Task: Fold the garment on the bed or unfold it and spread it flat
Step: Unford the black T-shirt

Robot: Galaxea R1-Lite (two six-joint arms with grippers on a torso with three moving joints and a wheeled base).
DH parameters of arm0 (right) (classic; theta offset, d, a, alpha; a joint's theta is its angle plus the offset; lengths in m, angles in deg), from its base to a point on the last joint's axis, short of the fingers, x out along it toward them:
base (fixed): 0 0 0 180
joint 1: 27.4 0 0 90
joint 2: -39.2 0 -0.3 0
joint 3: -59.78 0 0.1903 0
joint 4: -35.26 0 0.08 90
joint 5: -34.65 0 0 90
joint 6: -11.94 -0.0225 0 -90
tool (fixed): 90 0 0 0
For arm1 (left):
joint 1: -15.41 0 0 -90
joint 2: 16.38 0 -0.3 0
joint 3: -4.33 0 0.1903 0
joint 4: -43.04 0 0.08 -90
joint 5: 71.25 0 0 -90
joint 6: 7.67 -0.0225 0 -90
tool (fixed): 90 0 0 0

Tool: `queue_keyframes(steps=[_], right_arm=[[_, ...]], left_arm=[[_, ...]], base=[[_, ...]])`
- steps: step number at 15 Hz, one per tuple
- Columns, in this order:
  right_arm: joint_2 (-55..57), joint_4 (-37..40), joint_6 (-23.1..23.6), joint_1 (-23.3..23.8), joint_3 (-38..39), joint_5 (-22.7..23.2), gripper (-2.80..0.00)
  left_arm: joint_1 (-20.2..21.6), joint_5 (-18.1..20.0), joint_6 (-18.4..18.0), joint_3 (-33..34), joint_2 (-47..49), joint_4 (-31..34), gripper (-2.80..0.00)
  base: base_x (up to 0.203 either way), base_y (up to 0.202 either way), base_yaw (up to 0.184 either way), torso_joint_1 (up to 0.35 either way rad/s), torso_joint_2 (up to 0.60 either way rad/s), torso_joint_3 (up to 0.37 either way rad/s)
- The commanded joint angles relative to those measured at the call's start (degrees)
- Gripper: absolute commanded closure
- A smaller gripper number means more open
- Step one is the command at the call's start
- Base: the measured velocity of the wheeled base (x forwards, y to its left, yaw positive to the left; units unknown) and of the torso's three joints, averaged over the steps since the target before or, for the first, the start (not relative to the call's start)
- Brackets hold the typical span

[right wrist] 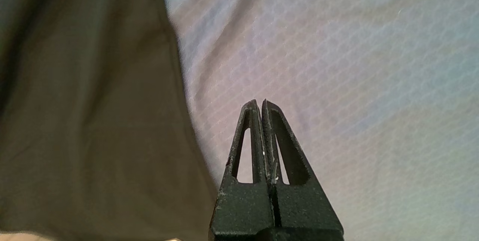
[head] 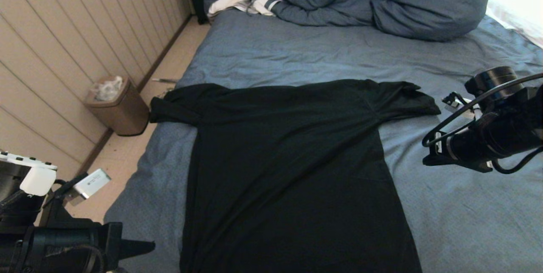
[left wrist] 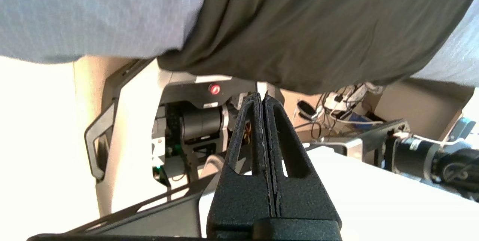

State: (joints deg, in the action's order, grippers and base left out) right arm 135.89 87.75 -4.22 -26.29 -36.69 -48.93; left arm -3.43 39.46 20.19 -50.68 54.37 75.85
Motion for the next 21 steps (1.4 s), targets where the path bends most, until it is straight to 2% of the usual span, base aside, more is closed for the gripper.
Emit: queue_keyframes(steps=[1, 3, 7, 9, 10, 14, 18, 21], right_arm=[[-1.2, 0.2, -0.9, -1.1, 0.8, 0.0, 0.00], [-1.5, 0.2, -1.8, -1.7, 0.5, -0.1, 0.00], [-4.8, 0.2, -2.5, -1.6, 0.1, -0.1, 0.00], [-7.3, -0.1, -2.2, -1.6, -0.3, -0.1, 0.00], [-7.6, -0.1, -2.1, -1.7, -0.5, -0.1, 0.00], [-8.2, -0.2, -2.0, -2.8, -1.0, -0.3, 0.00], [-7.4, -0.2, -1.9, -2.8, -1.0, -0.2, 0.00], [-6.3, -2.4, -1.8, -2.8, -0.4, -0.1, 0.00]], left_arm=[[-0.1, 0.3, 0.1, 1.1, -0.5, -0.1, 0.00], [-0.4, 0.5, -0.3, 0.5, 3.1, -1.2, 0.00], [-0.6, 0.5, -0.8, 1.0, 13.9, -11.0, 0.00], [-0.8, 0.3, -0.9, 1.2, 16.6, -13.7, 0.00], [-0.8, 0.2, -0.8, 1.1, 16.7, -13.8, -2.80], [-0.8, 0.2, -0.6, 0.8, 17.6, -14.4, -2.80], [-0.8, 0.2, -0.4, 1.2, 21.9, -19.7, -2.80], [-1.7, 0.6, -0.1, 0.3, 22.5, -20.4, -2.80]], base=[[0.000, 0.000, 0.000, 0.000, 0.00, 0.000], [0.000, 0.000, 0.000, 0.000, 0.00, 0.000], [0.000, 0.000, 0.000, 0.000, 0.00, 0.000], [0.000, 0.000, 0.000, 0.000, 0.00, 0.000], [0.000, 0.000, 0.000, 0.000, 0.00, 0.000], [0.000, 0.000, 0.000, 0.000, 0.00, 0.000], [0.000, 0.000, 0.000, 0.000, 0.00, 0.000], [0.000, 0.000, 0.000, 0.000, 0.00, 0.000]])
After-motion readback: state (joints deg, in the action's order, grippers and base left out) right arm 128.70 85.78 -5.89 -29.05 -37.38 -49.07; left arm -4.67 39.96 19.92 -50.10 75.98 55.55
